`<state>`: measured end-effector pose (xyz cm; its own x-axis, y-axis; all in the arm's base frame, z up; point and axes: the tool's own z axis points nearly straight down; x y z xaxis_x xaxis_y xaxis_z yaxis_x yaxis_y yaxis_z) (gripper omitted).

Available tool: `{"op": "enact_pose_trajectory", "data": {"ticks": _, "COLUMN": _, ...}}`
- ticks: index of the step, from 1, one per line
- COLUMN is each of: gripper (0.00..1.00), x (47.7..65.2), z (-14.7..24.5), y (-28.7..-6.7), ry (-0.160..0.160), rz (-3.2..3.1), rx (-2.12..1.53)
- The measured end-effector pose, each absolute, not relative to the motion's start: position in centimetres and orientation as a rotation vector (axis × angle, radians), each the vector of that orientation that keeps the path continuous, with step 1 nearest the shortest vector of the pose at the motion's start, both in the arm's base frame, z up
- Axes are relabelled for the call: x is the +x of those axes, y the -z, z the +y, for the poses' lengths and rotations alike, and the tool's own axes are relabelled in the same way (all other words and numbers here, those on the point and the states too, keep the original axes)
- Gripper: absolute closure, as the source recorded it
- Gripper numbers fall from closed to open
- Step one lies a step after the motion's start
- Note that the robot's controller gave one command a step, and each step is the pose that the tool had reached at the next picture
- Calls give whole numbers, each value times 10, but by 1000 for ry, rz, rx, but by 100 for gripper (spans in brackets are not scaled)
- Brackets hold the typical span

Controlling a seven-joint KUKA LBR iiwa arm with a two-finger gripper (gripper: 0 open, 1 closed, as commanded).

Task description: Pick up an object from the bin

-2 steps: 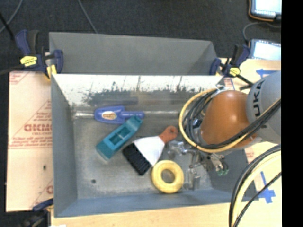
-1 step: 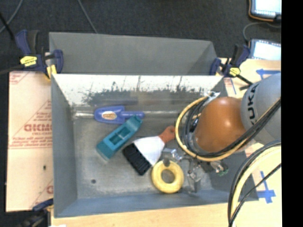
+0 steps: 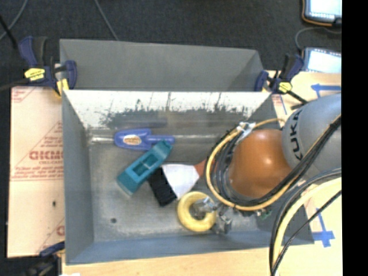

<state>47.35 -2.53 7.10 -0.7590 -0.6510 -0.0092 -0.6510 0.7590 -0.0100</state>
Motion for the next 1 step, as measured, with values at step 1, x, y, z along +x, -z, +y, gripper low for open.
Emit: {"op": "enact_pose_trajectory", "data": {"ticks": 1, "gripper": 100, "x": 473, "z": -25, "y": -71, "ry": 10, "rz": 2935, "rx": -1087}}
